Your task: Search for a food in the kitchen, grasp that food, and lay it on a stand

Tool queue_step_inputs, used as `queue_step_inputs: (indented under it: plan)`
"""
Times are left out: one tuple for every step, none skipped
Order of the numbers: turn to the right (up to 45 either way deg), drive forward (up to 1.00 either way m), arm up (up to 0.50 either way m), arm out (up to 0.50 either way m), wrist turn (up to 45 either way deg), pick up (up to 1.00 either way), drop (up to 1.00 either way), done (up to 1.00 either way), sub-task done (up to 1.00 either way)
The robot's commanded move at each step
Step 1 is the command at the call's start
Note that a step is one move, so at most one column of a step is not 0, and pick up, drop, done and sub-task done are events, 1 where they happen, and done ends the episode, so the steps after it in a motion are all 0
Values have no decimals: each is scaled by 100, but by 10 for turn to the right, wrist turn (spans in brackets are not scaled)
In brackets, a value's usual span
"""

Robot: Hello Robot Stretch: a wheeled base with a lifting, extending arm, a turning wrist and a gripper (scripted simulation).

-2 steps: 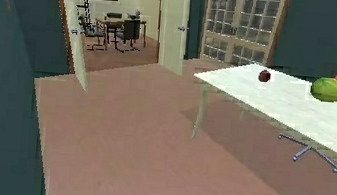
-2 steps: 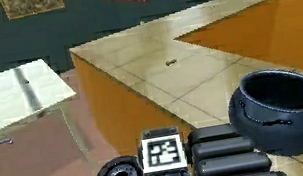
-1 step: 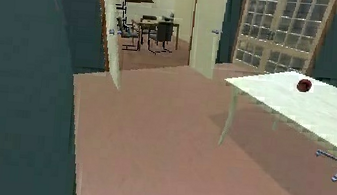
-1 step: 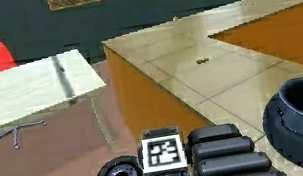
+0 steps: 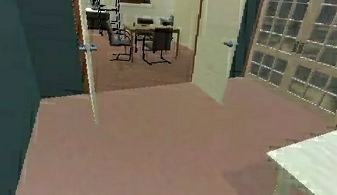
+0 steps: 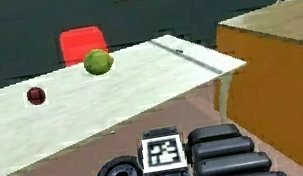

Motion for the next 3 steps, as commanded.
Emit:
queue_step_inputs:
  plan:
    - [0, 75, 0, 0, 0, 0, 0, 0, 0]
    - [-60, 0, 0, 0, 0, 0, 0, 0, 0]
    - [0, 100, 0, 0, 0, 0, 0, 0, 0]
